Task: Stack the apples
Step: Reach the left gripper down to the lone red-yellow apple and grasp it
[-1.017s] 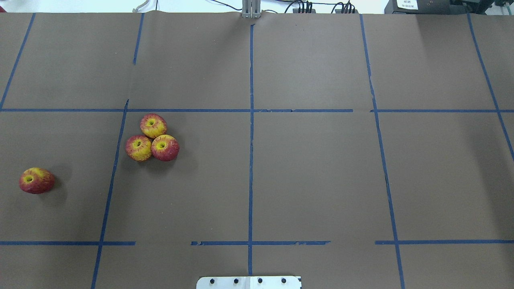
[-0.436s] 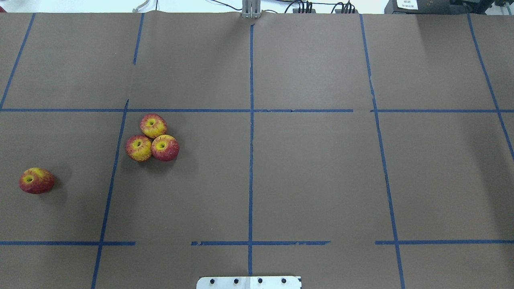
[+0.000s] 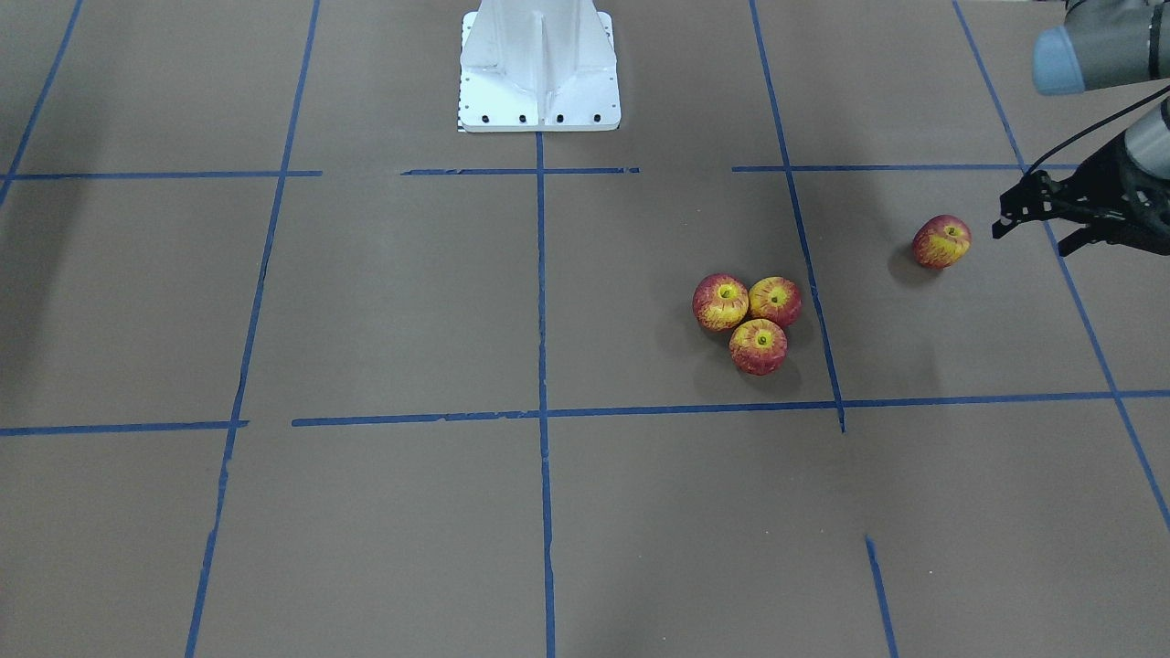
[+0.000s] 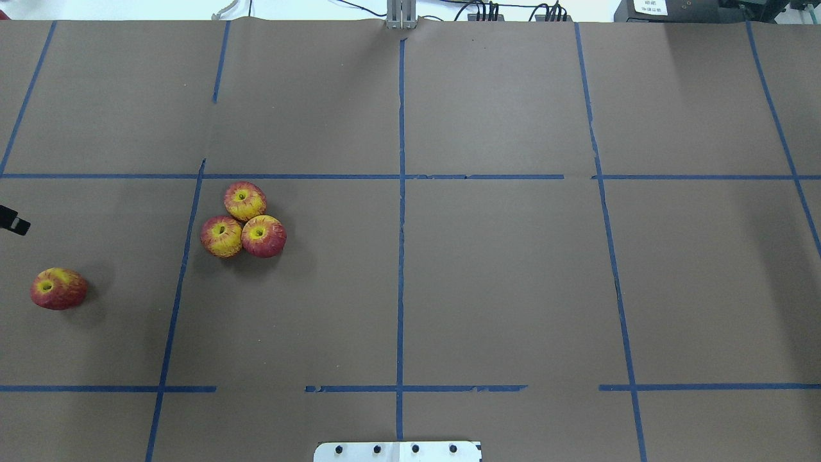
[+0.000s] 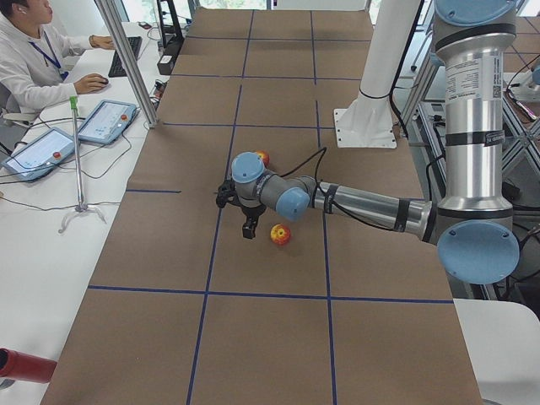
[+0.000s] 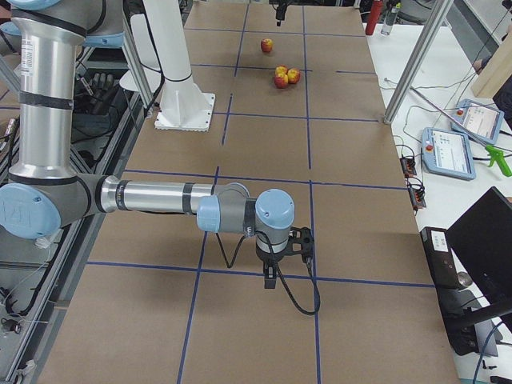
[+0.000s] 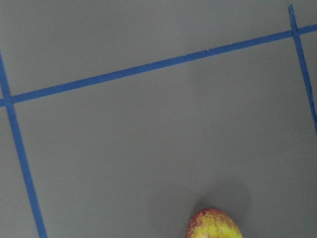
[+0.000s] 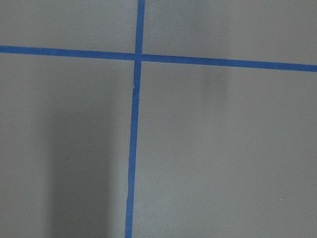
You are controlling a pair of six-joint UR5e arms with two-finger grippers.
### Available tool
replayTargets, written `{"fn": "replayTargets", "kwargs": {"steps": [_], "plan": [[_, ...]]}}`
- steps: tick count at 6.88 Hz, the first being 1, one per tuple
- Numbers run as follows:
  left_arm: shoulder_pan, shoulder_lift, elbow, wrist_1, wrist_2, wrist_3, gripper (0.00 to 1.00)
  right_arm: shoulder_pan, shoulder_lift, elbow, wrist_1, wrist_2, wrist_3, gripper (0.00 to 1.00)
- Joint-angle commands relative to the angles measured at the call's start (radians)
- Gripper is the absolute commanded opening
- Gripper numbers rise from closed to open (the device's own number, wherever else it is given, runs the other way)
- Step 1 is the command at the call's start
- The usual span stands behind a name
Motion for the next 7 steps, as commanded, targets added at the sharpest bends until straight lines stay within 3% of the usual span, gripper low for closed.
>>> {"fn": "replayTargets", "kwargs": {"steps": [1,7], "plan": [[0.126,0.01,0.008,-0.041,0.09,-0.123,1.0,0.0,0.0,0.0,0.0,0.0,0.001,1.0],[0.213,0.025,0.045,-0.044,0.091,-0.199,1.0,0.0,0.0,0.0,0.0,0.0,0.001,1.0]]}}
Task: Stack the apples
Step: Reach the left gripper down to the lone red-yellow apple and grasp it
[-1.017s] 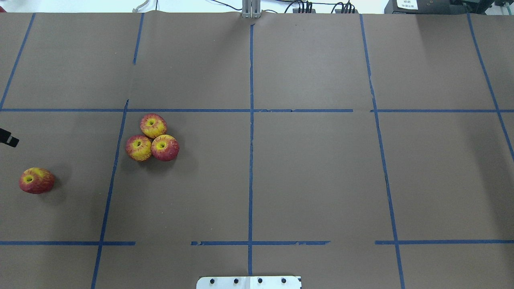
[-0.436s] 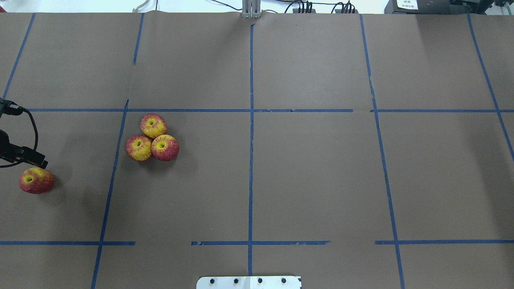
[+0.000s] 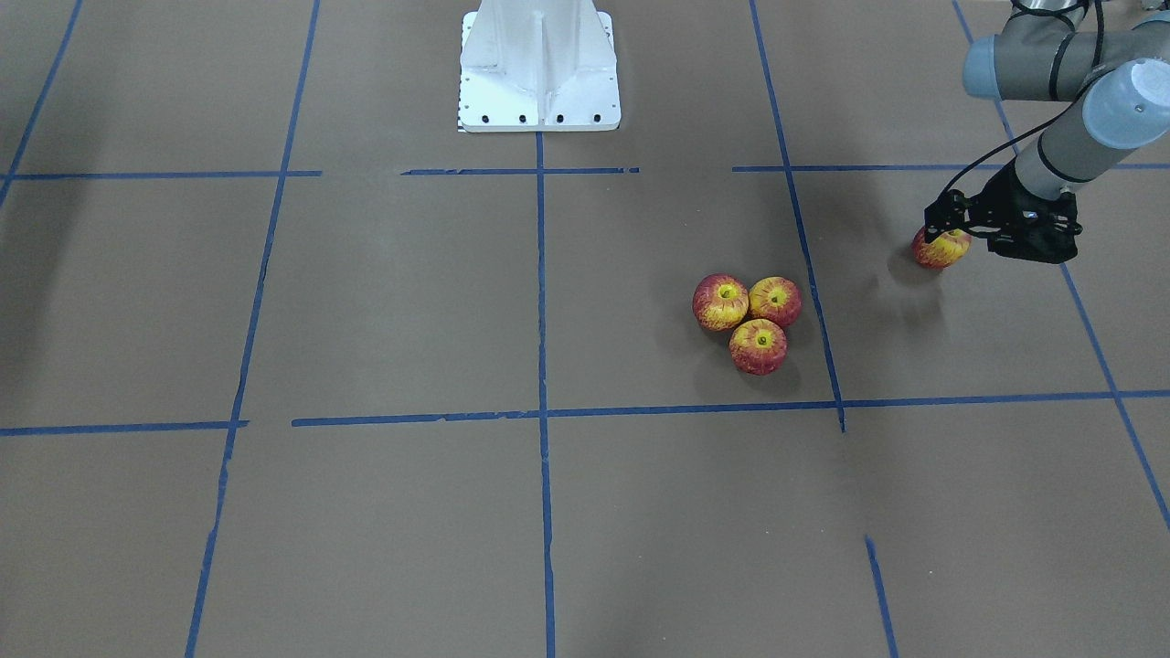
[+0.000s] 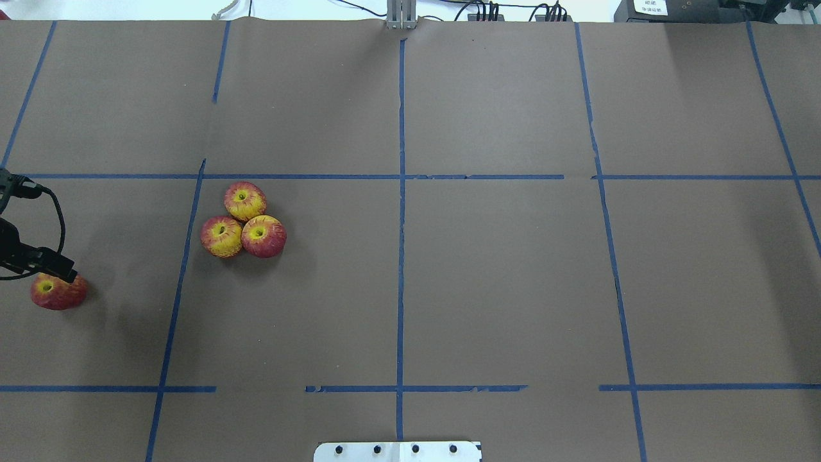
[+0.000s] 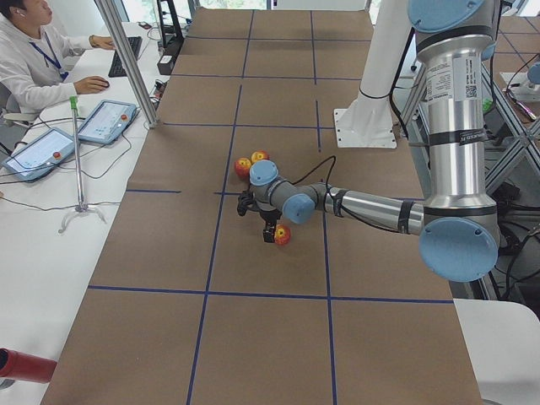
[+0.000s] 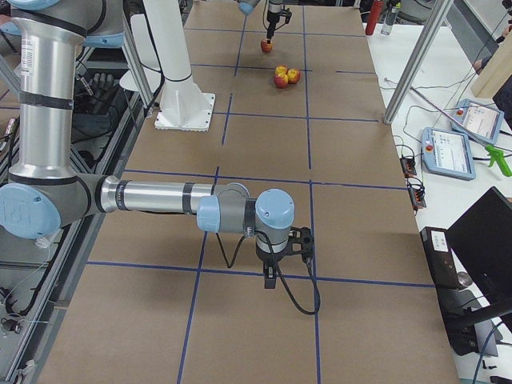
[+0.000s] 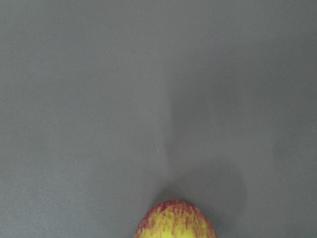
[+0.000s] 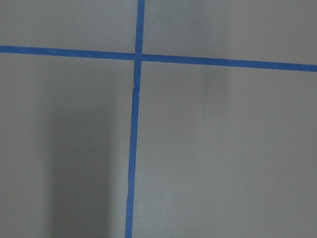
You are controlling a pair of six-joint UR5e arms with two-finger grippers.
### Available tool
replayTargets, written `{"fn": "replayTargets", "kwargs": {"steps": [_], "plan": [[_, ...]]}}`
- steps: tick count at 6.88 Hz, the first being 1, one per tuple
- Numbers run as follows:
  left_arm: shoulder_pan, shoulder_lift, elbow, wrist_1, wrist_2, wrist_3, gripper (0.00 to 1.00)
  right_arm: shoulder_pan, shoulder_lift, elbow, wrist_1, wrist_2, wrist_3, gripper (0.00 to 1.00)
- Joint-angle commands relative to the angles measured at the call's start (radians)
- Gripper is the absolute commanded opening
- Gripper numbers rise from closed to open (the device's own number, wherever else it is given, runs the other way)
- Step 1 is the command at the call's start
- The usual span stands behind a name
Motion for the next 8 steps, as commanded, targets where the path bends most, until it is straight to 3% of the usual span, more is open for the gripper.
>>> {"fn": "replayTargets", "kwargs": {"steps": [1,6,7,8], "plan": [[0.032,0.001,0.019,0.0,0.002,0.0,1.0,0.0,0.0,0.0,0.0,0.0,-0.001,1.0],[0.058,-0.005,0.065,-0.048,0.002,0.001,0.95,0.0,0.0,0.0,0.0,0.0,-0.001,1.0],[0.062,-0.008,0.072,-0.046,0.002,0.001,0.9,0.0,0.0,0.0,0.0,0.0,-0.001,1.0],[0.065,-0.008,0.073,-0.048,0.002,0.001,0.78,0.0,0.0,0.0,0.0,0.0,0.0,1.0]]}}
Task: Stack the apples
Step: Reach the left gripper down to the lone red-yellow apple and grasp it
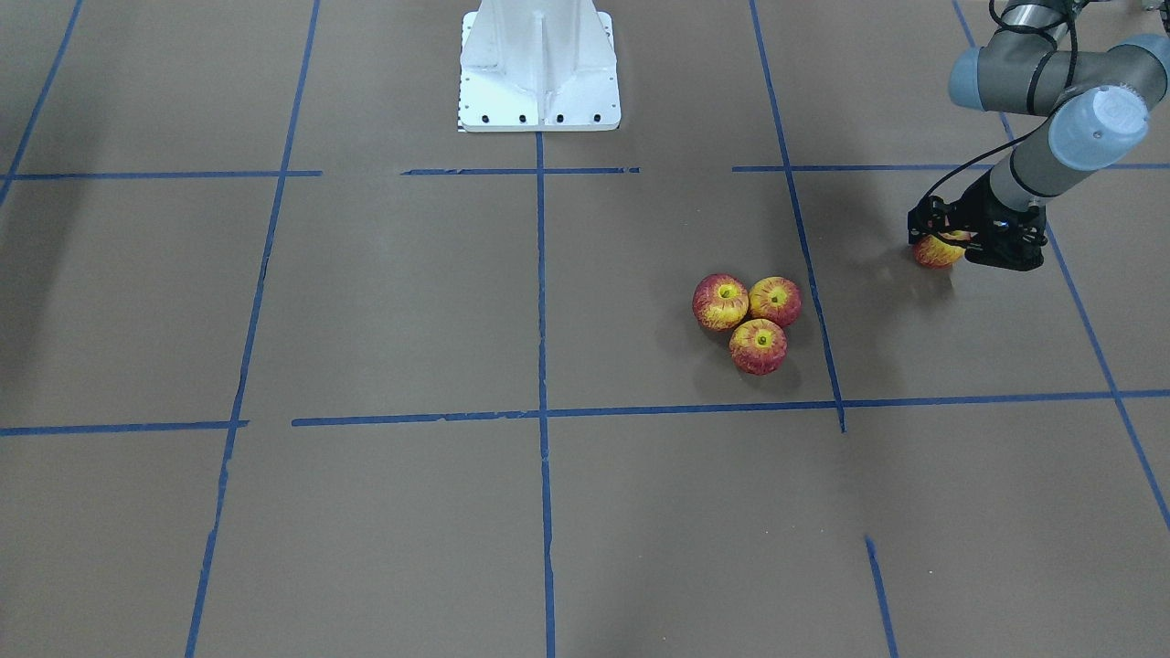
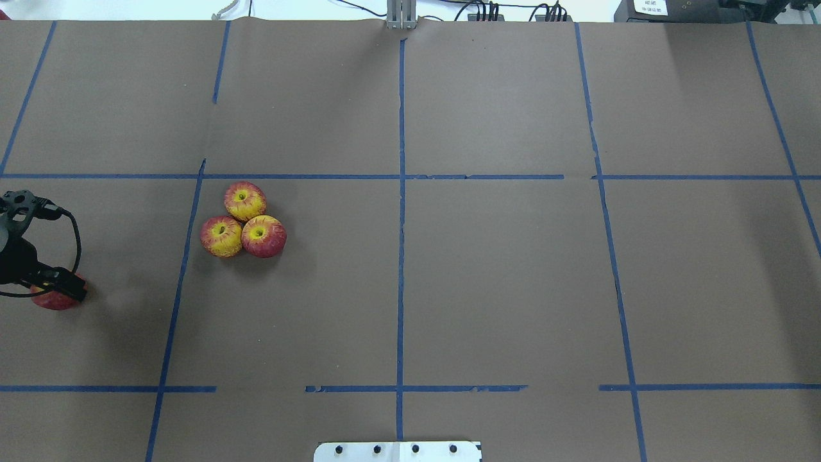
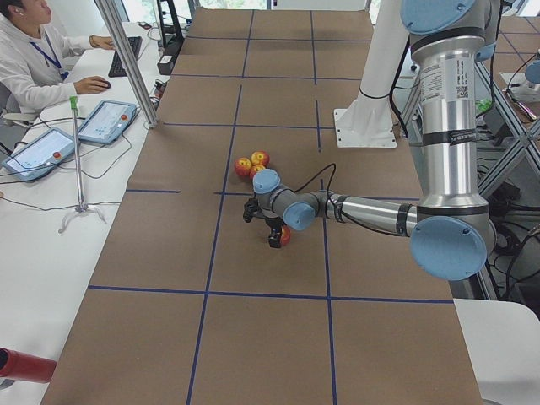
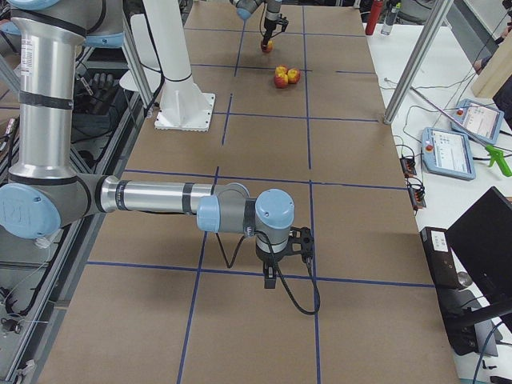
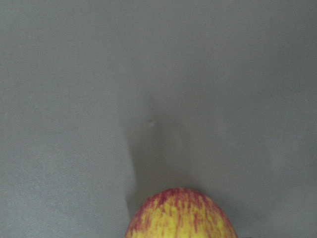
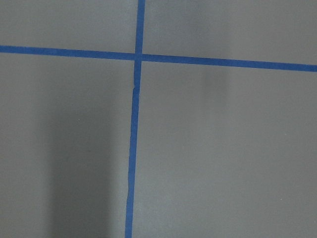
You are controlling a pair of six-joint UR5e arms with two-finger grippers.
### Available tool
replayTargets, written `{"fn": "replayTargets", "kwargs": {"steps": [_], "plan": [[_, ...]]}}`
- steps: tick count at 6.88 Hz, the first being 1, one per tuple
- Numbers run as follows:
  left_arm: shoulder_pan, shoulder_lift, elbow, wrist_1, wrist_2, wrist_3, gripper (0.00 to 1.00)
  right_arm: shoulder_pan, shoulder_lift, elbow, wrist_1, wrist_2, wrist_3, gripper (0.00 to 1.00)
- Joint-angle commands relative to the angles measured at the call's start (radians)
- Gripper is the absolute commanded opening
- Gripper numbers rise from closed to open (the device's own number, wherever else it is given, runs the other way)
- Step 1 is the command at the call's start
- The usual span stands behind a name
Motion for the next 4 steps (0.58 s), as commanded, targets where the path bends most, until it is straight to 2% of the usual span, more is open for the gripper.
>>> {"fn": "replayTargets", "kwargs": {"steps": [1,2,3,4], "plan": [[0.004,-0.001,0.0,-0.002,0.0,-0.003,0.41,0.0,0.0,0.0,0.0,0.0,0.001,1.0],[0.001,-0.006,-0.041,0.001,-0.001,-0.008,0.08,0.0,0.0,0.0,0.0,0.0,0.001,1.0],[-0.01,0.008,-0.149,0.018,-0.008,-0.024,0.0,0.0,0.0,0.0,0.0,0.0,0.001,1.0],[-0.01,-0.007,-0.226,0.07,-0.011,-0.108,0.0,0.0,0.0,0.0,0.0,0.0,0.0,1.0]]}}
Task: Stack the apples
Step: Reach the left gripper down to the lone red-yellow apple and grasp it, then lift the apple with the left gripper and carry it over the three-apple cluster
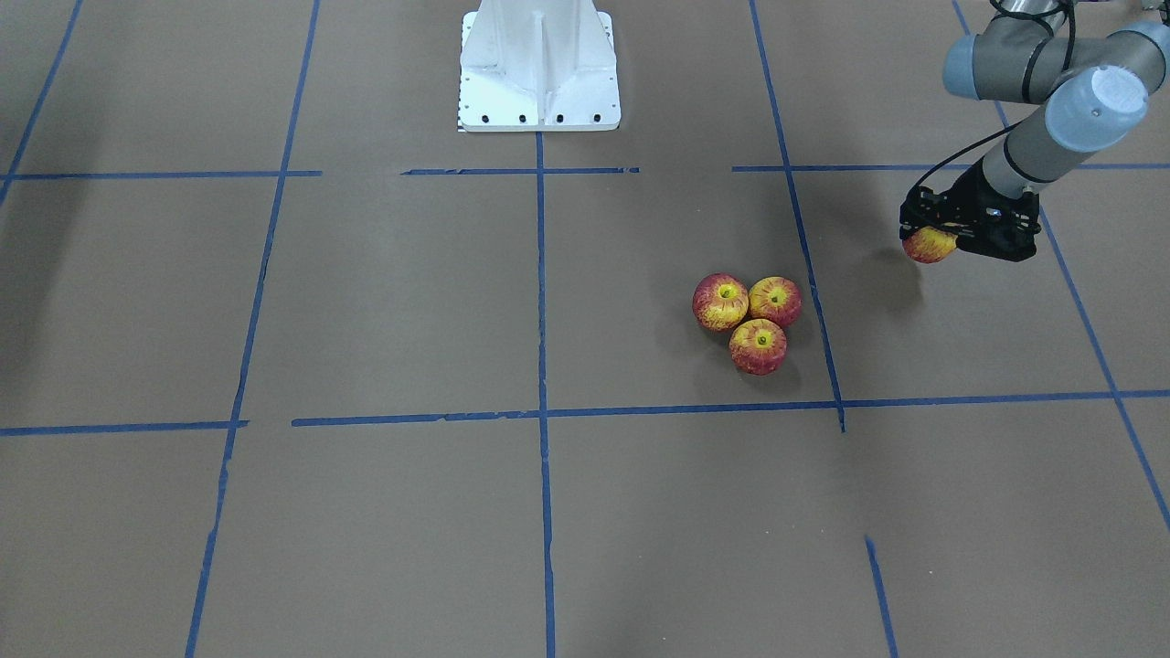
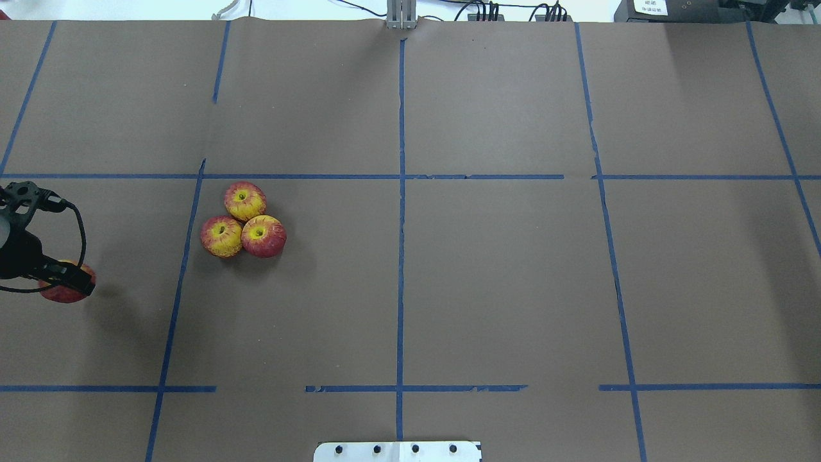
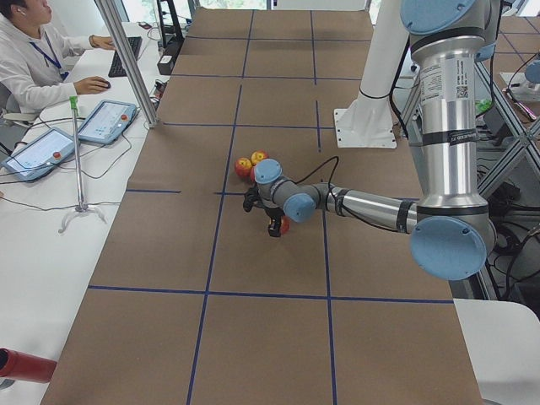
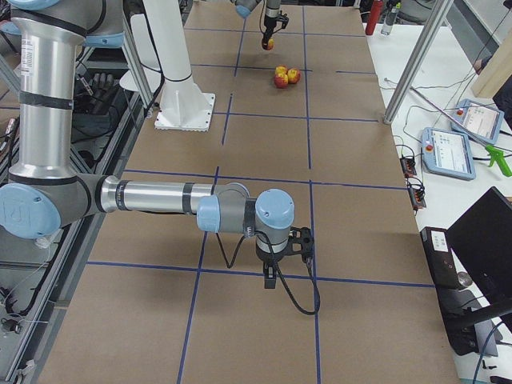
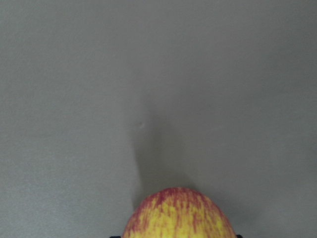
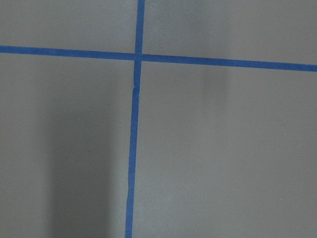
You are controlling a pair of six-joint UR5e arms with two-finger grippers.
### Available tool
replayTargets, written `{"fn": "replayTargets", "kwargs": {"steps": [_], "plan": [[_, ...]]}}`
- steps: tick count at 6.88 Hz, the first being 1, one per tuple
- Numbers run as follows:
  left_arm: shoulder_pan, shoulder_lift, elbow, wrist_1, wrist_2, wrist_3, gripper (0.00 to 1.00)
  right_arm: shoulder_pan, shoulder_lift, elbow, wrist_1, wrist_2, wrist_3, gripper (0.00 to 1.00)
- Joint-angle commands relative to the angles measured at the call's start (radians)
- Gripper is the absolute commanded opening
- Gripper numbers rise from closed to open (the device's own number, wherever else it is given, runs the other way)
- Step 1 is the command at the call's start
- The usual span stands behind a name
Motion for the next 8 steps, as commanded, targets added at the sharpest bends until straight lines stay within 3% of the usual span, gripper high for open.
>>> {"fn": "replayTargets", "kwargs": {"steps": [1,3,4,6,8], "plan": [[-0.001,-0.12,-0.085,0.093,-0.004,-0.147,0.0,0.0,0.0,0.0,0.0,0.0,-0.001,1.0],[0.004,-0.333,-0.054,0.282,-0.006,-0.213,0.0,0.0,0.0,0.0,0.0,0.0,-0.001,1.0],[0.005,-0.407,-0.016,0.308,-0.006,-0.218,0.0,0.0,0.0,0.0,0.0,0.0,-0.001,1.0],[0.06,-0.493,0.061,0.309,-0.003,-0.303,0.0,0.0,0.0,0.0,0.0,0.0,0.0,1.0],[0.087,-0.504,0.073,0.309,0.002,-0.311,0.0,0.0,0.0,0.0,0.0,0.0,0.0,1.0]]}}
